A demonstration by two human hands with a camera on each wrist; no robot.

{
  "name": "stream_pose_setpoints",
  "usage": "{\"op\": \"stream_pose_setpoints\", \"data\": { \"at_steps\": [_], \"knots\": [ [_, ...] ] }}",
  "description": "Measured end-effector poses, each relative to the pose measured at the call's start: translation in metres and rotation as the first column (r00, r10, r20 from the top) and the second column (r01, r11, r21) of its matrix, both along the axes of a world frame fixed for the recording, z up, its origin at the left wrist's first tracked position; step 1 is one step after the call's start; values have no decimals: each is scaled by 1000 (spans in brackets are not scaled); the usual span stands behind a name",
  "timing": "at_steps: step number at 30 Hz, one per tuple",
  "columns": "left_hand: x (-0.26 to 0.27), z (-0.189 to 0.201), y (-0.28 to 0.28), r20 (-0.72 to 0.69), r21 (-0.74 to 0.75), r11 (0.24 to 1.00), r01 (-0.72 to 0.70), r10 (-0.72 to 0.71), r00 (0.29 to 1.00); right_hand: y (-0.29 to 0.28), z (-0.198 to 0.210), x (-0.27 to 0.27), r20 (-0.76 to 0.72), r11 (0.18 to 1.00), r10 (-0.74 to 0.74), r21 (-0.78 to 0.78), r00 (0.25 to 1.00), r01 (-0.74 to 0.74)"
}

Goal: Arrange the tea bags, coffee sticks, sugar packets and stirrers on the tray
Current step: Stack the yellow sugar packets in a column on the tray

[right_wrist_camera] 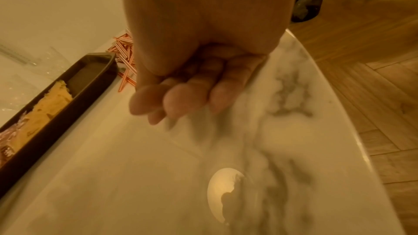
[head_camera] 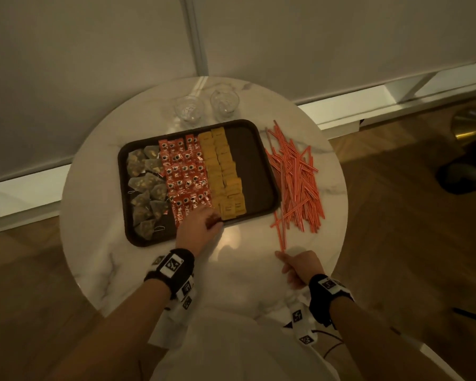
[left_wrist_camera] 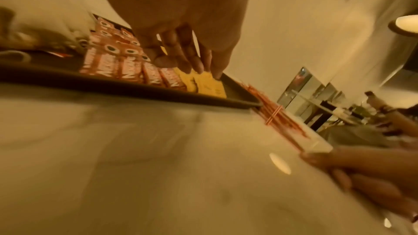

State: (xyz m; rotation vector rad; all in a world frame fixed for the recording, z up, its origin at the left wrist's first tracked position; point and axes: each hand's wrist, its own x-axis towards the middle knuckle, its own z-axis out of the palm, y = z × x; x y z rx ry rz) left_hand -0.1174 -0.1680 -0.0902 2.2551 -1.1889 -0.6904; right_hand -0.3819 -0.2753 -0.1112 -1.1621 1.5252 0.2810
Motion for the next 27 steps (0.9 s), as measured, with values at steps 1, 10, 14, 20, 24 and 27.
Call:
{"op": "stream_pose_setpoints", "data": {
  "at_steps": [1, 10, 14, 20, 24, 27],
  "knots": [
    [3, -1, 10, 31, 2, 1000, -7, 7, 999, 0, 0, 0, 3, 1000, -1, -4, 1000, 1],
    [75, -6, 112, -41, -156, 681, -716, 720, 693, -9, 9, -1, 106, 998, 37, -44, 994, -33],
    [104, -21, 125, -225, 136, 664, -735, 743, 630, -34, 24, 24, 127, 945, 234, -265, 964, -195],
    [121, -34, 124, -85, 163, 744, -648, 665, 742, -88, 30, 89, 16, 778, 383, -544, 923, -314],
    [124, -34, 137, -45, 150, 756, -637, 649, 760, -103, 26, 113, -73, 755, 428, -518, 901, -401],
    [123, -32, 152, -46, 134, 758, -639, 649, 760, -103, 26, 112, -113, 718, 406, -575, 907, -392]
  ]
}}
